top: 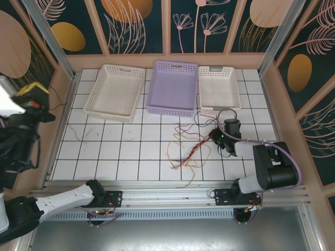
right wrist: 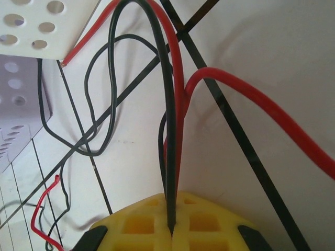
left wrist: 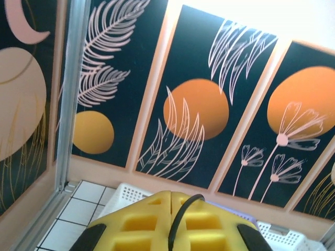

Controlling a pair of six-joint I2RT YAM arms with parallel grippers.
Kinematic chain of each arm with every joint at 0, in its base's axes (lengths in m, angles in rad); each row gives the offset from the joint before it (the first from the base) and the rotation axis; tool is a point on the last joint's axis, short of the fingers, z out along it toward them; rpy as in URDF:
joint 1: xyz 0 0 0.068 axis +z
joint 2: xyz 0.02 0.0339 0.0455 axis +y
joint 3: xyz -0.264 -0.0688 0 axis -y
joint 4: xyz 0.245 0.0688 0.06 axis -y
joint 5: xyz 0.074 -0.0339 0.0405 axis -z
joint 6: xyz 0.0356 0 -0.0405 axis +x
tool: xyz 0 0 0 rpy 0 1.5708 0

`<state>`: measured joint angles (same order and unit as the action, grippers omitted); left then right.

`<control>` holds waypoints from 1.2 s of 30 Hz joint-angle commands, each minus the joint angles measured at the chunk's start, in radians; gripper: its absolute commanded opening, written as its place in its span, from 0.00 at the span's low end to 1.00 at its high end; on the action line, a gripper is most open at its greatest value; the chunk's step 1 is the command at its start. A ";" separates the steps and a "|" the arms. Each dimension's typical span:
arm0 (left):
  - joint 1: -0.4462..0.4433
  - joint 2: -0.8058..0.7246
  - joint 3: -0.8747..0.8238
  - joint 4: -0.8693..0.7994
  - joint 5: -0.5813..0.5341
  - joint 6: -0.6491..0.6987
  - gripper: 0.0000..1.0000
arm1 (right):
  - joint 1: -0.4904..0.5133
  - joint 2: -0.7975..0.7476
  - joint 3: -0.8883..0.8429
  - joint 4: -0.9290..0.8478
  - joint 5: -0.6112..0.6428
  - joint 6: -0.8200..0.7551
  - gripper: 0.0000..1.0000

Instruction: Untangle the cables

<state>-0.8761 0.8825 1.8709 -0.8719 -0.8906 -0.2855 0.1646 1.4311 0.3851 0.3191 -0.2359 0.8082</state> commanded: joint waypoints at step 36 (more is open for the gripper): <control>0.003 0.349 0.175 0.316 0.069 0.265 0.00 | 0.039 0.031 -0.035 0.087 -0.051 -0.097 0.00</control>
<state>-0.8761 1.2282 2.0125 -0.6331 -0.8188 -0.0849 0.1947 1.4391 0.3637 0.3790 -0.2634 0.7361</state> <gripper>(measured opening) 0.039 0.045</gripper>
